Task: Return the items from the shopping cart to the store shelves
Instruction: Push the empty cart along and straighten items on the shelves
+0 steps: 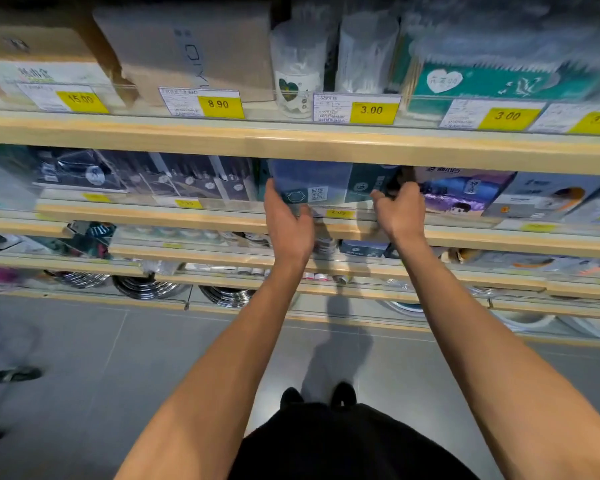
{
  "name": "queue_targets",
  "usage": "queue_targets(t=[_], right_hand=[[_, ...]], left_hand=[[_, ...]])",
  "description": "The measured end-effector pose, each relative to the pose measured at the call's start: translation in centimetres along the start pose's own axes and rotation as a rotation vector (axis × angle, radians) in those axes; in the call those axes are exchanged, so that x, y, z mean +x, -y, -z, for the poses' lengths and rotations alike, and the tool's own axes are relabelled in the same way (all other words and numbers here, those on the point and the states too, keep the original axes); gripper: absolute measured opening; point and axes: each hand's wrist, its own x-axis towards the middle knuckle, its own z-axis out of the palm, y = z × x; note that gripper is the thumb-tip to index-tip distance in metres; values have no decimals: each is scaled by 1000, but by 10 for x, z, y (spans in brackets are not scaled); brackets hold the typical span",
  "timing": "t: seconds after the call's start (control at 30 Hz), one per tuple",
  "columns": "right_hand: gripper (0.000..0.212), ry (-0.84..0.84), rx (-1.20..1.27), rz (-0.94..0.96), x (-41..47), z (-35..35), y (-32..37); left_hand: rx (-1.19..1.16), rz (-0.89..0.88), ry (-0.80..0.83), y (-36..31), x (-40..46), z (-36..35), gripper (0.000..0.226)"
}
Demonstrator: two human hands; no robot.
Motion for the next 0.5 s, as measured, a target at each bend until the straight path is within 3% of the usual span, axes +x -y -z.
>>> queue_targets(t=[0.1, 0.2, 0.27, 0.37, 0.5], right_hand=[[31, -2, 32, 32, -7, 2, -3], [14, 57, 75, 125, -15, -3, -5], [13, 22, 70, 139, -18, -8, -6], [24, -69, -82, 119, -14, -8, -6], [18, 17, -128, 57, -4, -3, 5]], left_hand=[[15, -3, -3, 2, 4, 7, 68], [90, -28, 16, 7, 12, 17, 60], [152, -58, 29, 11, 14, 22, 55], [172, -100, 14, 13, 15, 25, 49], [133, -79, -5, 11, 19, 25, 43]])
